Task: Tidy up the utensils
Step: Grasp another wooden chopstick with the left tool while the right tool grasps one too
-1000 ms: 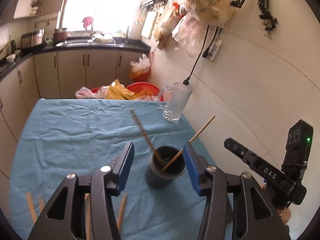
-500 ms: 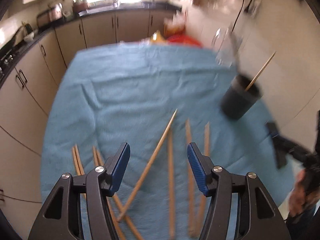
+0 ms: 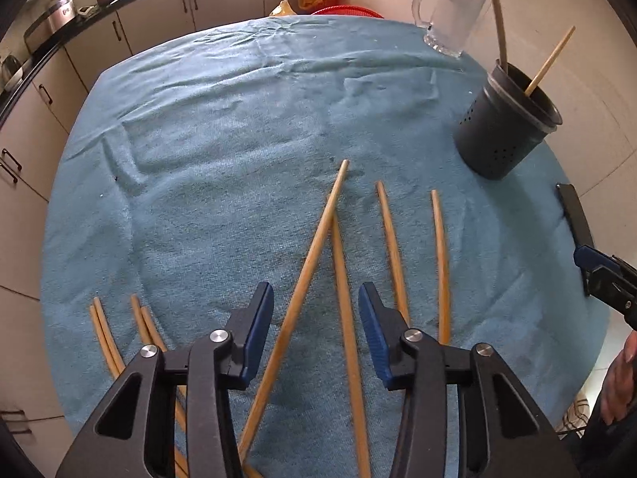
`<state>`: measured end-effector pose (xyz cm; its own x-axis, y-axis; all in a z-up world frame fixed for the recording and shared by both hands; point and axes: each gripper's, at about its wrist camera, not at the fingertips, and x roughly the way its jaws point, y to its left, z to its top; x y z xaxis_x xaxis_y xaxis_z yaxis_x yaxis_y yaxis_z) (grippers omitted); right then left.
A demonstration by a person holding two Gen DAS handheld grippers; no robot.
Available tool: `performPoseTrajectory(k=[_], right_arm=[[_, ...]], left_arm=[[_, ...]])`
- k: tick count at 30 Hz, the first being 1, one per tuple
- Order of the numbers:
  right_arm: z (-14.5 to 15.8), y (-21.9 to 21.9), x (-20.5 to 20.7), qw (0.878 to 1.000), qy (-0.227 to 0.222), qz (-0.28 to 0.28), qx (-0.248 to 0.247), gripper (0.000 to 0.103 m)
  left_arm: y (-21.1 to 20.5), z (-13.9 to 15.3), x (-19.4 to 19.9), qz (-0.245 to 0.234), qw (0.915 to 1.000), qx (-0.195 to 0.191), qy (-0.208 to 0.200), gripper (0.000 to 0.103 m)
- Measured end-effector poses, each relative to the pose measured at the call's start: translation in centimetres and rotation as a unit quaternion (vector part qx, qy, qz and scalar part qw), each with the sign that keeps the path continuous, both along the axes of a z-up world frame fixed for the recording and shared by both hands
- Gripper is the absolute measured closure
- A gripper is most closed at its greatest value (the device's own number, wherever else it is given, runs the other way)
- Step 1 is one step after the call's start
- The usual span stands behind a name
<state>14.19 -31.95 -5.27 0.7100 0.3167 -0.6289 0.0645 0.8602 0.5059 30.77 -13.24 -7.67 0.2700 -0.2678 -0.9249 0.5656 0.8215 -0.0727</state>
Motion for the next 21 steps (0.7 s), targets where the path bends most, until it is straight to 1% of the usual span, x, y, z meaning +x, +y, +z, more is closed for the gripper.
performPoseTrajectory(k=[2, 5, 6, 9, 11, 12, 14, 16, 17, 18, 19, 20, 21], right_arm=[[-0.2, 0.1, 0.1, 1.0, 0.002, 0.003, 0.006, 0.052], [-0.3, 0.4, 0.2, 1.0, 0.006, 0.008, 0.006, 0.052], [-0.3, 0.6, 0.2, 1.0, 0.006, 0.009, 0.005, 0.052], [-0.4, 1.0, 0.2, 1.0, 0.008, 0.012, 0.004, 0.052], [-0.5, 1.2, 0.3, 1.0, 0.011, 0.012, 0.004, 0.052], [-0.6, 1.2, 0.4, 1.0, 0.012, 0.013, 0.004, 0.052], [-0.6, 1.5, 0.6, 1.0, 0.018, 0.015, 0.003, 0.052], [-0.6, 1.7, 1.0, 1.0, 0.023, 0.016, 0.002, 0.052], [-0.7, 1.9, 1.3, 0.999, 0.028, 0.017, 0.002, 0.052], [-0.8, 2.2, 1.7, 0.999, 0.036, 0.019, -0.001, 0.052], [-0.9, 2.5, 2.1, 0.999, 0.041, 0.02, -0.003, 0.052], [-1.0, 2.7, 2.7, 0.999, 0.05, 0.02, -0.003, 0.052], [-1.2, 3.0, 3.2, 0.998, 0.058, 0.021, -0.003, 0.052]], left_arm=[[0.2, -0.1, 0.2, 0.0, 1.0, -0.003, 0.004, 0.06], [0.6, -0.4, 0.8, 0.002, 1.0, 0.0, 0.008, 0.066], [0.7, -0.5, 1.0, 0.005, 0.9999, 0.003, 0.011, 0.069], [0.5, -1.2, 1.9, 0.012, 0.9997, 0.015, 0.017, 0.071], [0.1, -1.4, 2.2, 0.016, 0.9996, 0.022, 0.01, 0.073], [-0.1, -1.4, 2.2, 0.017, 0.9996, 0.022, 0.008, 0.081], [-0.2, -1.4, 2.4, 0.043, 0.9988, 0.022, 0.003, 0.092], [0.3, -1.4, 2.6, 0.073, 0.9972, 0.017, 0.005, 0.094], [0.8, -1.4, 2.7, 0.097, 0.9951, 0.014, 0.009, 0.096], [1.5, -1.4, 2.8, 0.124, 0.9922, 0.007, 0.014, 0.096], [2.1, -1.3, 2.8, 0.139, 0.9901, -0.001, 0.019, 0.096], [3.1, -1.2, 2.7, 0.162, 0.9863, -0.017, 0.028, 0.096], [3.4, -1.1, 2.6, 0.17, 0.9846, -0.025, 0.03, 0.096]])
